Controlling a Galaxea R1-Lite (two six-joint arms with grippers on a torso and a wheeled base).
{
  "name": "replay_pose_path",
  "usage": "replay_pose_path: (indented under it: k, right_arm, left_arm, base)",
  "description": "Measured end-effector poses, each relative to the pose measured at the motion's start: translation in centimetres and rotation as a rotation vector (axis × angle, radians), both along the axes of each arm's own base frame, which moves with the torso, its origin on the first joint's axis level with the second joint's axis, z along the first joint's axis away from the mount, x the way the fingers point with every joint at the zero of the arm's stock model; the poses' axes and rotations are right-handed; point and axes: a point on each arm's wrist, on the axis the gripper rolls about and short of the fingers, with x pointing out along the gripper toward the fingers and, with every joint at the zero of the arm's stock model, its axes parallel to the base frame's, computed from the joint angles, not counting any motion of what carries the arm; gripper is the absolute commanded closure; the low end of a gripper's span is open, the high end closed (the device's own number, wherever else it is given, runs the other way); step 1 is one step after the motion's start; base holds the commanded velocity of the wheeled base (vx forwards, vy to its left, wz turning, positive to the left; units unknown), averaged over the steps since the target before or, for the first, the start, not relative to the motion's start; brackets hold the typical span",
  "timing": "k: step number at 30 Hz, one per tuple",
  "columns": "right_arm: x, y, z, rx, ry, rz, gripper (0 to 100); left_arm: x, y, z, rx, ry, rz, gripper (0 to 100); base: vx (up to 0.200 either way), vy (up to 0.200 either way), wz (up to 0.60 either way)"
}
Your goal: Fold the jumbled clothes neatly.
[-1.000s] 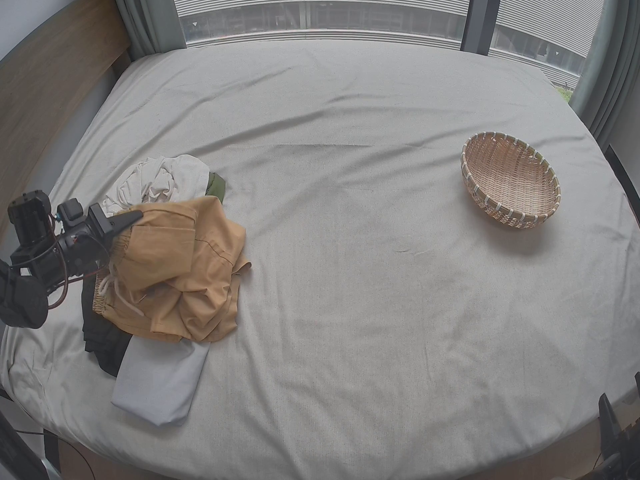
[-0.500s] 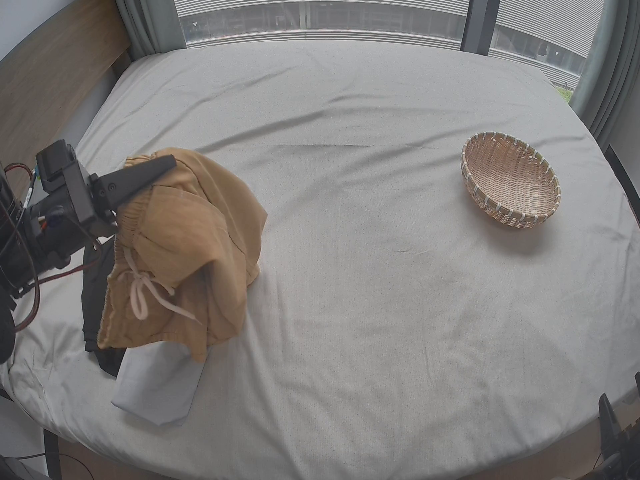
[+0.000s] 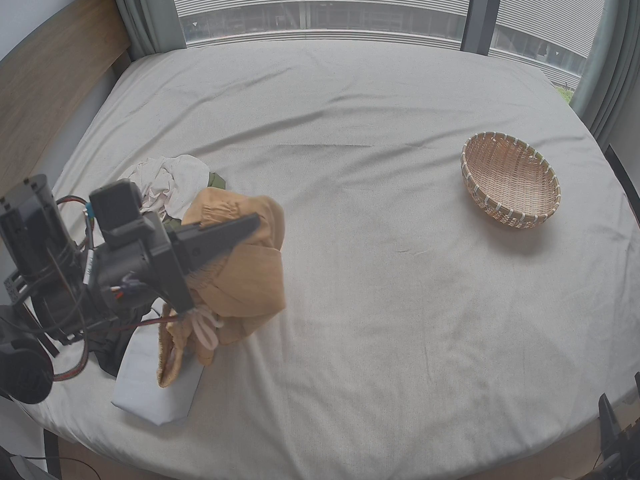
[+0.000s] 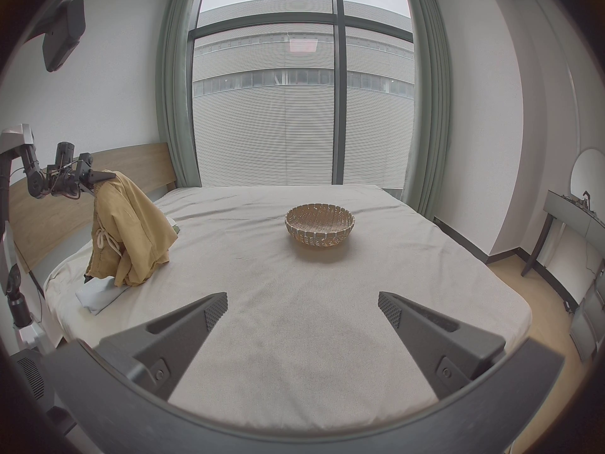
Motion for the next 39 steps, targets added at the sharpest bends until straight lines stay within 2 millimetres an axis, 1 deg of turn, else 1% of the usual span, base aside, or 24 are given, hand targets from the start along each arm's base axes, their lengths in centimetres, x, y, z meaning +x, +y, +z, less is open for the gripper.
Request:
replay_pose_path:
  k: [2,4,5,9,11,12,14,18,20,22,25,28,33,36,39]
  right_arm:
    - [0.0,0.0,0.0,0.000,0.000,0.000,0]
    - [0.0,0.0,0.0,0.000,0.000,0.000,0]
    - [0.0,0.0,0.0,0.000,0.000,0.000,0]
    - [0.0,0.0,0.0,0.000,0.000,0.001,0]
    - [0.0,0.0,0.0,0.000,0.000,0.001,0]
    - [0.0,0.0,0.0,-0.001,0.000,0.001,0]
    - [0.0,0.0,0.0,-0.001,0.000,0.001,0]
    - [0.0,0.0,0.0,-0.001,0.000,0.002,0]
    - [0.0,0.0,0.0,-0.001,0.000,0.003,0]
    - [0.0,0.0,0.0,-0.001,0.000,0.003,0]
    - [0.0,0.0,0.0,0.002,0.000,0.004,0]
    - [0.0,0.0,0.0,0.003,0.000,0.003,0]
    - [0.0,0.0,0.0,-0.001,-0.001,0.004,0]
    - [0.0,0.0,0.0,-0.003,-0.001,0.005,0]
    - [0.0,0.0,0.0,-0.002,-0.001,0.004,0]
  left_arm:
    - [0.3,-1.3,-0.3,0.005,0.006,-0.030,100]
    - [0.7,-2.4,-0.2,-0.004,0.006,-0.053,100]
    - [0.7,-2.5,-0.1,-0.007,0.007,-0.055,100]
    - [0.8,-4.5,1.3,-0.099,0.067,-0.122,100]
    - [0.6,-4.9,1.8,-0.122,0.081,-0.139,100]
    - [0.3,-5.5,2.8,-0.165,0.095,-0.171,100]
    - [-0.3,-6.0,4.0,-0.215,0.106,-0.209,100]
    - [-1.2,-6.1,5.8,-0.322,0.173,-0.263,100]
    - [-1.5,-5.9,6.4,-0.360,0.204,-0.276,100]
    - [-1.3,-5.3,6.5,-0.377,0.215,-0.262,100]
    - [-0.8,-4.6,5.9,-0.364,0.219,-0.227,100]
    - [-0.2,-4.2,4.8,-0.309,0.174,-0.184,100]
    - [0.4,-4.1,3.7,-0.237,0.108,-0.148,100]
    - [0.7,-4.2,3.7,-0.230,0.101,-0.144,100]
    - [0.9,-4.3,4.0,-0.236,0.090,-0.146,100]
  base:
    - [0.000,0.000,0.00]
    - [0.000,0.000,0.00]
    - [0.000,0.000,0.00]
    - [0.000,0.000,0.00]
    - [0.000,0.000,0.00]
    - [0.000,0.000,0.00]
    - [0.000,0.000,0.00]
    - [0.000,0.000,0.00]
    - [0.000,0.000,0.00]
    - [0.000,0.000,0.00]
    - [0.000,0.000,0.00]
    - [0.000,0.000,0.00]
    - [0.000,0.000,0.00]
    - [0.000,0.000,0.00]
    - [0.000,0.000,0.00]
